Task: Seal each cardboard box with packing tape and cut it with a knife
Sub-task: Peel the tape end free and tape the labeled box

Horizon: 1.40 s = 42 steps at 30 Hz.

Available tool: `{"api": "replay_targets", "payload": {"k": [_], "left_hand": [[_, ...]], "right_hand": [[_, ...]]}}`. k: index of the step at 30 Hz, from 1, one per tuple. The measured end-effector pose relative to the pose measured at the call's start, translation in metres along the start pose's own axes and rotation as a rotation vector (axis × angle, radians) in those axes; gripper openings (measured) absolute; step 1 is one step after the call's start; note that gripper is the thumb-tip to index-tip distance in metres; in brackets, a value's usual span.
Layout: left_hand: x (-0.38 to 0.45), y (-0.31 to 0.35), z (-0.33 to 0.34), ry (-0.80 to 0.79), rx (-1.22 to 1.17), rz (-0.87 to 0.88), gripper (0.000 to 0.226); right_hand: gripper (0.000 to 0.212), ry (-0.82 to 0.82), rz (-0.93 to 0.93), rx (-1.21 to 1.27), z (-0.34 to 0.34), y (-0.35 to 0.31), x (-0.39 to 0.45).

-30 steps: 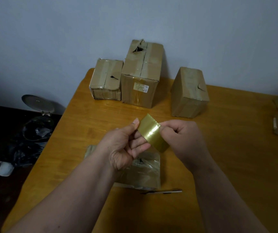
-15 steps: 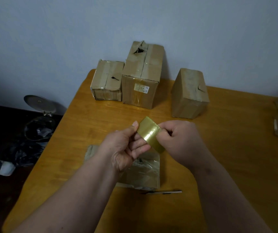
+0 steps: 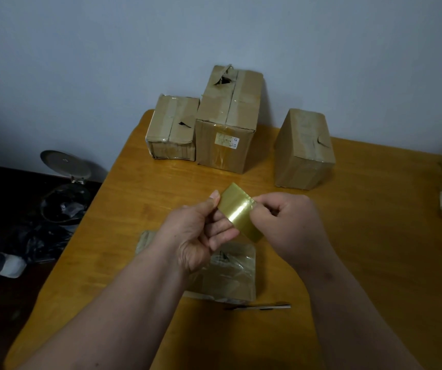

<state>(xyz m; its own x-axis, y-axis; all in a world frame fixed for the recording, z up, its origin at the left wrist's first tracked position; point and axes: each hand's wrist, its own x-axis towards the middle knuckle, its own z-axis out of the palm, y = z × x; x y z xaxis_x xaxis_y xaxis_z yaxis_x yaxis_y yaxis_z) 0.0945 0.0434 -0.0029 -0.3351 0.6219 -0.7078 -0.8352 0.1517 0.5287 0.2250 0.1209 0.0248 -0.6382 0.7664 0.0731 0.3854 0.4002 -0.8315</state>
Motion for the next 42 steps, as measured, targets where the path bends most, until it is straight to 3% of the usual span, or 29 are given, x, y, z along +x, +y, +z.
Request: {"api": "replay_targets", "payload": {"k": [6,9,11,17,21,34,36,38,42], "left_hand": [[0.001,-0.002,0.000,0.011,-0.031,-0.020,0.021],[0.001,-0.003,0.001,0.020,-0.051,-0.015,0.021],[0.002,-0.002,0.002,0.028,-0.052,-0.009,0.020],[-0.002,0.004,0.004,0.014,-0.088,-0.069,0.021],[-0.002,0.002,0.005,0.003,-0.081,-0.083,0.023],[-0.001,-0.005,0.006,0.036,-0.047,0.017,0.020],[-0.002,-0.003,0.006,0.039,-0.049,0.016,0.020],[-0.004,0.000,0.006,0.039,-0.061,-0.002,0.019],[-0.009,0.009,0.005,0.005,-0.124,-0.091,0.019]], "right_hand": [[0.032,-0.012,-0.018,-0.016,0.000,0.003,0.002],[0.029,-0.017,0.059,0.007,0.003,0.008,0.003],[0.043,0.010,0.123,0.074,0.005,0.011,0.002],[0.032,-0.013,0.181,0.318,-0.001,0.010,0.004],[0.022,0.023,0.120,0.243,0.004,0.007,0.002],[0.042,0.028,0.130,0.137,0.010,0.005,0.004],[0.035,0.038,0.178,0.146,0.011,0.008,0.003],[0.028,-0.007,0.172,0.220,0.009,0.010,0.001],[0.034,-0.203,0.111,0.397,-0.005,0.020,0.003]]}}
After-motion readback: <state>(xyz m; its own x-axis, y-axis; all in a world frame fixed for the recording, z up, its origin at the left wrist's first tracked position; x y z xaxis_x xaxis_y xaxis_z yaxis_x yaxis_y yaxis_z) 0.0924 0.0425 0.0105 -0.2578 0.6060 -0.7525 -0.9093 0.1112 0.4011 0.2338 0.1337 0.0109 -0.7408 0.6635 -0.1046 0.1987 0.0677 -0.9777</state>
